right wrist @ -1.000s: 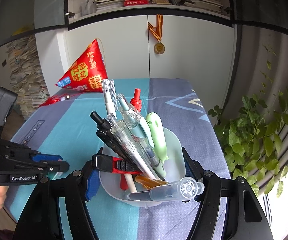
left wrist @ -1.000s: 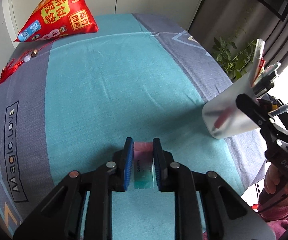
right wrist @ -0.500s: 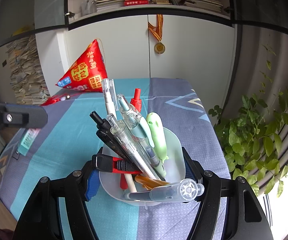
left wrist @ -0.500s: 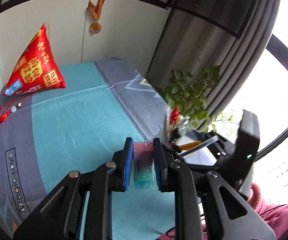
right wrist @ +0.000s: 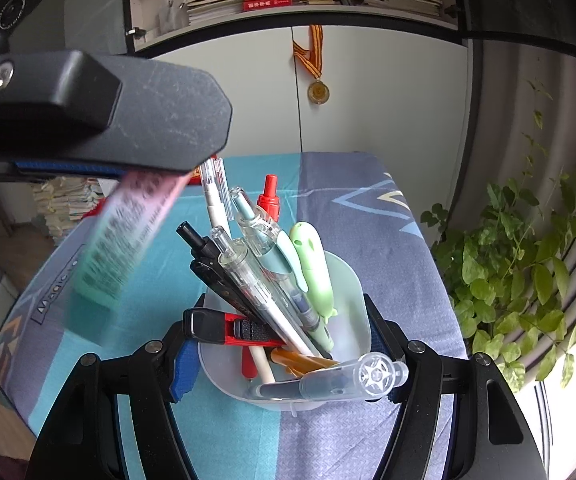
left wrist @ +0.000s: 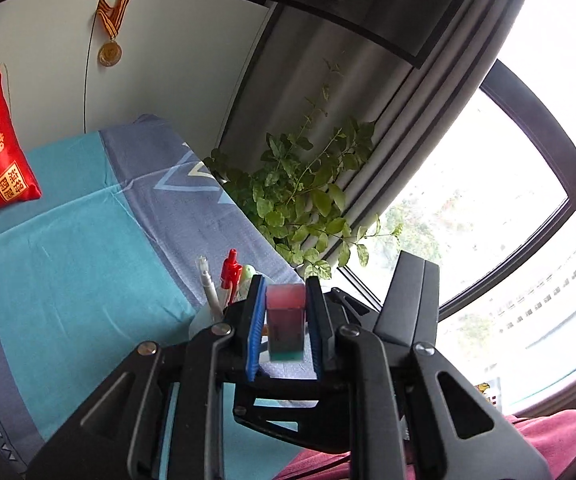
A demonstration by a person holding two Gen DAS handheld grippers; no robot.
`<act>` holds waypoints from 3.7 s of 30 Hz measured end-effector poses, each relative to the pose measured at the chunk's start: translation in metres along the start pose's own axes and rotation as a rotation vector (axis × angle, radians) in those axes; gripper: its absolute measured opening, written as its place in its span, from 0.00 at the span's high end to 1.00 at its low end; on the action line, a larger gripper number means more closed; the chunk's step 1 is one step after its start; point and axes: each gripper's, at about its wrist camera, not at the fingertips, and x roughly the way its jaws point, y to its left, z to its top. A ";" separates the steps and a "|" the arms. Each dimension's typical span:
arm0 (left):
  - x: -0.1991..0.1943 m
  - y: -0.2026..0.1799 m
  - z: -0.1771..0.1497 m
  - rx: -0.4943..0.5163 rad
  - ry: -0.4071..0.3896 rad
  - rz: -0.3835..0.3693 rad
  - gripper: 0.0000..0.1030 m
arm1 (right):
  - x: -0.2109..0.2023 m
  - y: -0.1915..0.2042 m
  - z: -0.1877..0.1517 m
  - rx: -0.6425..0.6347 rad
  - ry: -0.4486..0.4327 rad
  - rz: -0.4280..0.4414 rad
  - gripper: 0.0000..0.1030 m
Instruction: Organize stationery
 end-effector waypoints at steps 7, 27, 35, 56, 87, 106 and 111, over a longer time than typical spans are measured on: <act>0.002 0.002 -0.002 -0.015 0.000 0.008 0.83 | 0.003 -0.001 0.000 0.004 -0.004 0.004 0.32; -0.007 0.003 -0.006 0.005 -0.058 0.090 0.75 | 0.002 0.002 -0.001 -0.010 -0.001 -0.001 0.32; -0.021 0.017 -0.013 -0.003 -0.099 0.164 0.72 | 0.002 0.001 0.000 0.009 0.004 0.000 0.32; -0.069 0.100 -0.090 -0.077 -0.234 0.645 0.54 | 0.014 0.033 0.023 -0.044 0.055 0.026 0.32; -0.101 0.153 -0.111 -0.151 -0.252 0.664 0.40 | 0.122 0.120 0.086 -0.064 0.138 0.051 0.25; -0.097 0.099 -0.105 -0.062 -0.287 0.733 0.22 | 0.052 0.102 0.064 -0.096 0.072 0.073 0.19; -0.093 0.075 -0.103 -0.028 -0.282 0.756 0.19 | 0.014 0.094 0.061 -0.097 0.024 0.087 0.19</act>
